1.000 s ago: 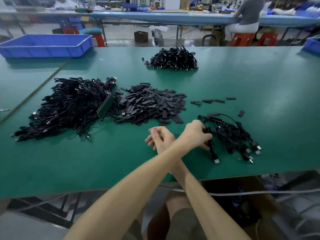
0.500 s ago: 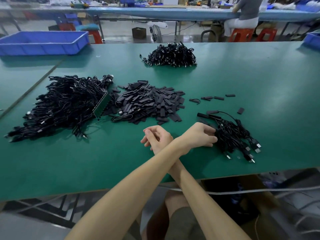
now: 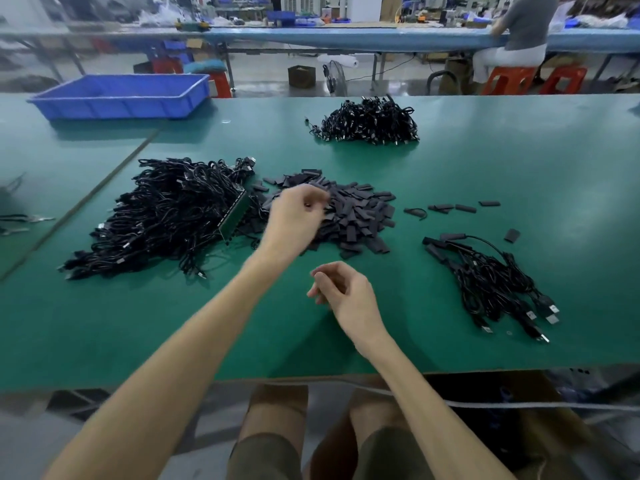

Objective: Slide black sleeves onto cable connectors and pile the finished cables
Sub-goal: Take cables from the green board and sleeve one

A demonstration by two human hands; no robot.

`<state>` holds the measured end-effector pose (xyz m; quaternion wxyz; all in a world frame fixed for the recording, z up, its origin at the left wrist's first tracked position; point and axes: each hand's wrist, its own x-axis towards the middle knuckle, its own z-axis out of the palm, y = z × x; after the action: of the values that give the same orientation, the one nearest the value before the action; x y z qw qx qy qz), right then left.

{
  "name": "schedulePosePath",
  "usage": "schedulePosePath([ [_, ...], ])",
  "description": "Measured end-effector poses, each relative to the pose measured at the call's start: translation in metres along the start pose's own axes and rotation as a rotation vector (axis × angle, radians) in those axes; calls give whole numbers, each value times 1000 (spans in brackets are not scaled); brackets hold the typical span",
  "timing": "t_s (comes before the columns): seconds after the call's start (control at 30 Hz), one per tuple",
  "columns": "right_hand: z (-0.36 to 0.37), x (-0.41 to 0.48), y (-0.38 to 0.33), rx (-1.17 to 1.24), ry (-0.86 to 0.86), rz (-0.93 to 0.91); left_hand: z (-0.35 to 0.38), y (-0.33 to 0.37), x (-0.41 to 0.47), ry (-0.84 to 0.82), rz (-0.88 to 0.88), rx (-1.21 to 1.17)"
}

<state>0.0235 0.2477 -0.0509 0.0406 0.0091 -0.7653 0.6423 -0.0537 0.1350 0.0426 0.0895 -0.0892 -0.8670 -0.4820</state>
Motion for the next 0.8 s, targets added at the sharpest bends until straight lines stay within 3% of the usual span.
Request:
schedulePosePath([
  [0.1, 0, -1, -2, -24, -3, -12, -52, -49, 16, 220, -139, 435],
  [0.17, 0, -2, -2, -29, -11, -8, -73, -76, 16, 214, -267, 585],
  [0.3, 3, -3, -6, -46, -12, -2, -85, -102, 8, 139, -319, 510],
  [0.4, 4, -4, -6, -57, 0, -8, -81, -104, 11, 171, -267, 552],
  [0.6, 7, -3, -7, -79, 9, -3, -76, -100, 27, 70, -311, 600],
  [0.7, 6, -3, -7, -70, 13, -3, -84, -102, 36, 125, -343, 417],
  [0.8, 7, -2, -6, -67, 11, 2, -97, -91, 42, 214, -442, -88],
])
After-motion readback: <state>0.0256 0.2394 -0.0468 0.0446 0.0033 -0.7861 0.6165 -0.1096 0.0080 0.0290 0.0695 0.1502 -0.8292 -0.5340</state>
